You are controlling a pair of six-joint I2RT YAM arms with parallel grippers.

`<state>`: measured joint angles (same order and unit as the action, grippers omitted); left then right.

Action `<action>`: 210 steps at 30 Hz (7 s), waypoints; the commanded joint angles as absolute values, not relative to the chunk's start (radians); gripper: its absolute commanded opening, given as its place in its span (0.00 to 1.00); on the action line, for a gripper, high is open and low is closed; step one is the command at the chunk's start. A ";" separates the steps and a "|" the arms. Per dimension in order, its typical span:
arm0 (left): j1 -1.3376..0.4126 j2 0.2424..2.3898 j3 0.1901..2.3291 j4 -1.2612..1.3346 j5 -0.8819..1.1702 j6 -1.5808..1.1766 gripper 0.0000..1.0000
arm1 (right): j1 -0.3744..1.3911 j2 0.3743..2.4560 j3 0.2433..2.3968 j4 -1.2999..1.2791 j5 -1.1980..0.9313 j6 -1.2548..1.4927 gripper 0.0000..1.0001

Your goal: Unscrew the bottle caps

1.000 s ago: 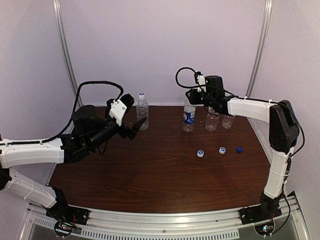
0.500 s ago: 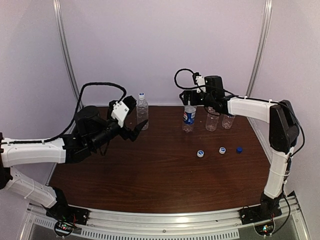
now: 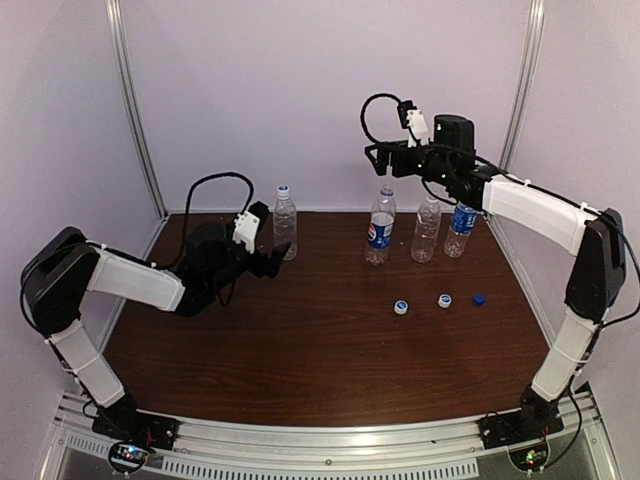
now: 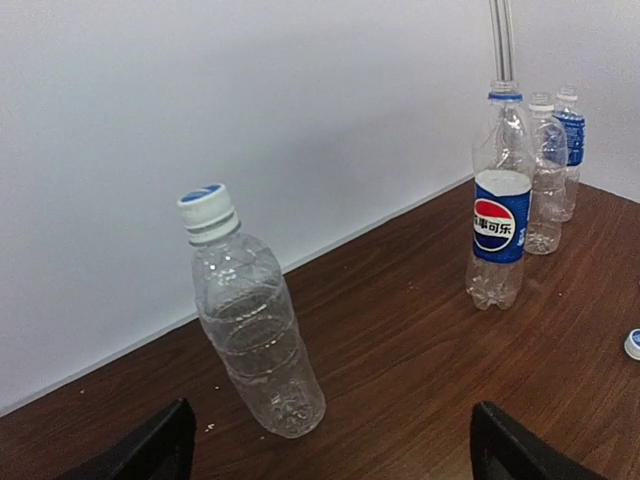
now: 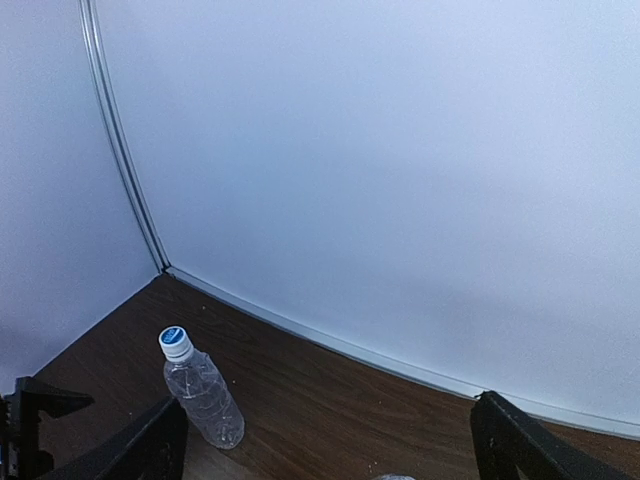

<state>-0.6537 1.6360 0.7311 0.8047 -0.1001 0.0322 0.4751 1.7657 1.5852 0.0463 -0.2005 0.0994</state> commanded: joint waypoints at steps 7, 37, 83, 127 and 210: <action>-0.571 1.950 0.901 1.183 -0.053 -0.137 0.97 | 0.515 1.593 1.509 0.009 -0.188 0.047 1.00; -0.492 2.224 1.307 0.895 0.000 -0.121 0.89 | 0.546 1.418 1.446 -0.039 -0.139 -0.021 1.00; -0.862 1.443 1.001 0.475 0.223 0.237 0.47 | 0.878 1.492 1.466 -0.077 -0.315 -0.065 0.81; -0.882 1.437 0.968 0.473 0.219 0.252 0.53 | 0.899 1.379 1.465 -0.130 -0.369 0.014 1.00; -0.904 1.452 0.940 0.567 0.079 0.171 0.43 | 1.009 1.434 1.438 0.048 0.010 0.145 0.55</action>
<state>-0.8982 1.4361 0.9108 0.5381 0.0895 0.1726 1.0027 1.4322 1.4090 0.0750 -0.0280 0.1387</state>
